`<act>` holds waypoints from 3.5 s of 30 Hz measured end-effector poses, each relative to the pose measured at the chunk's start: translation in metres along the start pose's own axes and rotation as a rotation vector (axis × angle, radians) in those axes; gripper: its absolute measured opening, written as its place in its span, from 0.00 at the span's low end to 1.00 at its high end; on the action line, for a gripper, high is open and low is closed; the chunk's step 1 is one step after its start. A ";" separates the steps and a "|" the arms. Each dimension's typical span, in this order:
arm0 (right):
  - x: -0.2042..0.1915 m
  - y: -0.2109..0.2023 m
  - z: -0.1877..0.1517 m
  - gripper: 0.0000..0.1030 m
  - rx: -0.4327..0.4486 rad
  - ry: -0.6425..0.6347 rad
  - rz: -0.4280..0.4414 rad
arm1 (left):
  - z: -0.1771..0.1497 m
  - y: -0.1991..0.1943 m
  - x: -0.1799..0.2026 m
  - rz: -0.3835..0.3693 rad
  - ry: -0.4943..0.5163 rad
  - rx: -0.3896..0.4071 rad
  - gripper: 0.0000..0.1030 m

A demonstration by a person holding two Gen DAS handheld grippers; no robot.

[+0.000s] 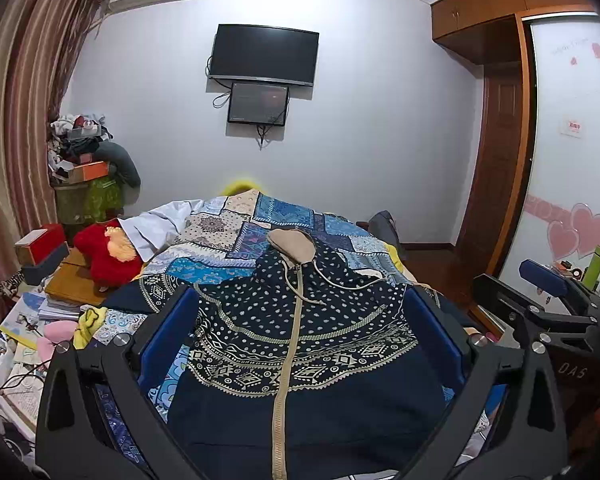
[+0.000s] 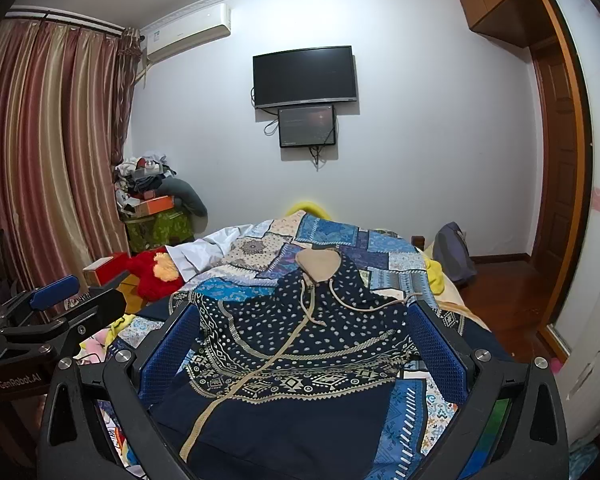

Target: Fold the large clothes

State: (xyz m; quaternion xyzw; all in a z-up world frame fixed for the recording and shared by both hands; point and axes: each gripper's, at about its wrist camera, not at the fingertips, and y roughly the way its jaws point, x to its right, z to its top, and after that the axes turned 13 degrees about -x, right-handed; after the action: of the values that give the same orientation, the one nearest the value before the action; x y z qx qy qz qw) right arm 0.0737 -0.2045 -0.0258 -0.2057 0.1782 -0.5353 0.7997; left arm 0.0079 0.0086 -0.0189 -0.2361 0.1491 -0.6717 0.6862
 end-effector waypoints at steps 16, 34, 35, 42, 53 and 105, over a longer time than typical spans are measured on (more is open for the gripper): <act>0.002 0.000 0.002 1.00 -0.002 0.004 0.006 | 0.001 -0.002 0.000 -0.004 0.000 -0.004 1.00; 0.005 0.007 0.003 1.00 -0.012 0.013 0.008 | 0.004 0.006 -0.001 0.013 0.008 -0.019 1.00; 0.005 0.008 0.003 1.00 -0.013 0.012 0.008 | 0.004 0.007 -0.002 0.013 0.006 -0.021 1.00; -0.001 0.024 0.001 1.00 -0.050 0.004 -0.006 | 0.005 0.024 -0.014 0.040 -0.012 -0.022 1.00; -0.009 0.127 0.014 1.00 -0.180 -0.062 -0.045 | 0.017 0.113 -0.091 0.188 -0.070 -0.138 1.00; 0.081 0.389 0.052 1.00 -0.668 0.127 0.226 | 0.054 0.413 -0.203 0.103 -0.292 -0.618 0.04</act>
State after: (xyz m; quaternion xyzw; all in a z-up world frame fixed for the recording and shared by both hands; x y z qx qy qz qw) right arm 0.4341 -0.1396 -0.1885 -0.4010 0.4144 -0.3672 0.7298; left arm 0.3773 0.2109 -0.2130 -0.5185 0.2573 -0.5184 0.6294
